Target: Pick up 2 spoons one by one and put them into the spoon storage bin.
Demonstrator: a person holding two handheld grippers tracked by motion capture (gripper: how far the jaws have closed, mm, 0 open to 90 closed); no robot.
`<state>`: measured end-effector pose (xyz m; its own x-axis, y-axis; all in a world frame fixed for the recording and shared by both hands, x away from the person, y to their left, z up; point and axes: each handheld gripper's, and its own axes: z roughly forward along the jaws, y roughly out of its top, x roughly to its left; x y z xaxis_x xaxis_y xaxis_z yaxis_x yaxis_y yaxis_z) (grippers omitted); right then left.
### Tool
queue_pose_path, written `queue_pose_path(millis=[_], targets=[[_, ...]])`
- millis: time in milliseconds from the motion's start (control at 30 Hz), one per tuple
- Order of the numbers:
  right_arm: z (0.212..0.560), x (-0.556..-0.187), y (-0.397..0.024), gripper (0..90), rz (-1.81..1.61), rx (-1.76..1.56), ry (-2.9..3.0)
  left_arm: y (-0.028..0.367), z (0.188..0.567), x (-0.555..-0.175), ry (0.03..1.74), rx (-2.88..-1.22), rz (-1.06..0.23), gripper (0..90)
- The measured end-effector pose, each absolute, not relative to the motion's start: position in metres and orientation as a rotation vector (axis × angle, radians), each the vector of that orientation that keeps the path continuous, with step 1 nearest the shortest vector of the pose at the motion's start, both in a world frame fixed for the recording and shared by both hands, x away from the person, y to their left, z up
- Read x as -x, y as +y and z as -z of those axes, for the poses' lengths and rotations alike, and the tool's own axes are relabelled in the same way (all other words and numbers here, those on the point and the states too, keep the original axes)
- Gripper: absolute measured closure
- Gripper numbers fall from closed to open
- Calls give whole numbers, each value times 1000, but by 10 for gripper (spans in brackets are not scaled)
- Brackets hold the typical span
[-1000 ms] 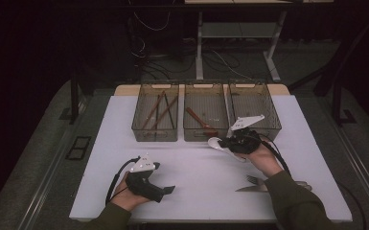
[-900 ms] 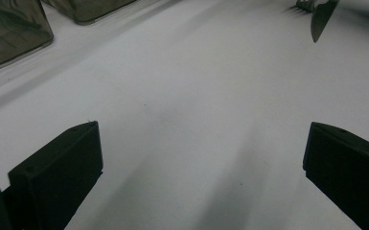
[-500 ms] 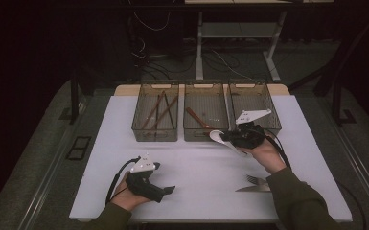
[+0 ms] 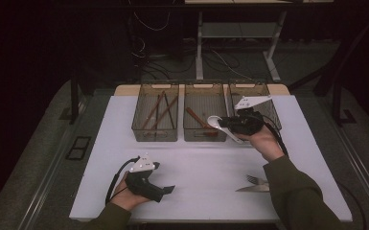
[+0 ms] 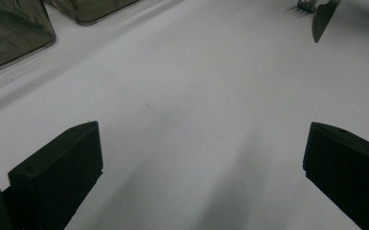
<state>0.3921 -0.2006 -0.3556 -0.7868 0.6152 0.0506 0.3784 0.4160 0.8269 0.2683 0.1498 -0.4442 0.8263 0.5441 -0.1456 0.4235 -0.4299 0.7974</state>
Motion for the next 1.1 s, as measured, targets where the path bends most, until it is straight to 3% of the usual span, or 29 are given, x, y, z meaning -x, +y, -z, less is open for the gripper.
queue_pose_path(millis=[600, 1100], targets=[[345, -436, -178, 831, -1290, -925, 2400, 149, 444, -268, 705, -2081, -157, 0], [358, -461, -156, 832, -1230, -975, 2429, 149, 444, -268, 701, -2077, -156, 0]])
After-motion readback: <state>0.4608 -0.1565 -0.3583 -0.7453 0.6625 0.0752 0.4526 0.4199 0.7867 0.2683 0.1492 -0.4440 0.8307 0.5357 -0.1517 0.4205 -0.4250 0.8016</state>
